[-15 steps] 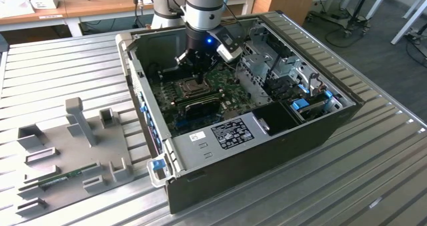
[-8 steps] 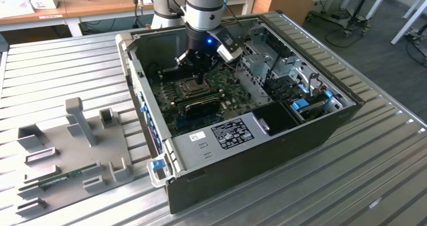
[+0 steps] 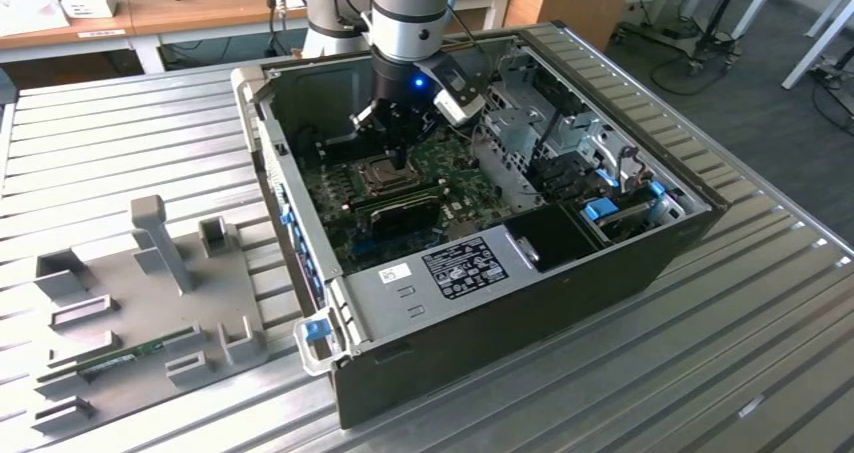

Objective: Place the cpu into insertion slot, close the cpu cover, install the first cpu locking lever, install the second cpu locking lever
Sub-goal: 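Install the second cpu locking lever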

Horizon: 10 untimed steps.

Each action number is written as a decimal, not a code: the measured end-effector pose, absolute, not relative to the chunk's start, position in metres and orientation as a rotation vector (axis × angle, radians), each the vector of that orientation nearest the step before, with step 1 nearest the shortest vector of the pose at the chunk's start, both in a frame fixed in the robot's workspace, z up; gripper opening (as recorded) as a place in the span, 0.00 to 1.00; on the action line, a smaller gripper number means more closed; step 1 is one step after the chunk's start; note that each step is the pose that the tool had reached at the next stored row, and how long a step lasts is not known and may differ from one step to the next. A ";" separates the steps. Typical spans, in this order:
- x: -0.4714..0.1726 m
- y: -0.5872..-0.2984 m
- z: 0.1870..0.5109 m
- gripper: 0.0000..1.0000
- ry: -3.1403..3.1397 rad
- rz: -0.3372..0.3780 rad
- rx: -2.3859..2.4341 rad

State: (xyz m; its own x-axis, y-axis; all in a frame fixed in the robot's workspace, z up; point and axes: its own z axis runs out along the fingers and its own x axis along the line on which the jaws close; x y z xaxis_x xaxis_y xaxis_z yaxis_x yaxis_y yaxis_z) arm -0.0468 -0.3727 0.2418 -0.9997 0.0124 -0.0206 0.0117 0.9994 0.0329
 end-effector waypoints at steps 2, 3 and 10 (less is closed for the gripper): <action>-0.047 -0.373 0.242 0.11 3.120 0.051 0.019; -0.047 -0.373 0.242 0.11 3.120 0.051 0.019; -0.053 -0.373 0.242 0.11 3.120 0.051 0.019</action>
State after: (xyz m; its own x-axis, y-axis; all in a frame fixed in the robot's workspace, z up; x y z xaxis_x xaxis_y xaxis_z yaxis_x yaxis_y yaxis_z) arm -0.0533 -0.3727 0.2415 -0.9997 0.0125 -0.0206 0.0118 0.9994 0.0331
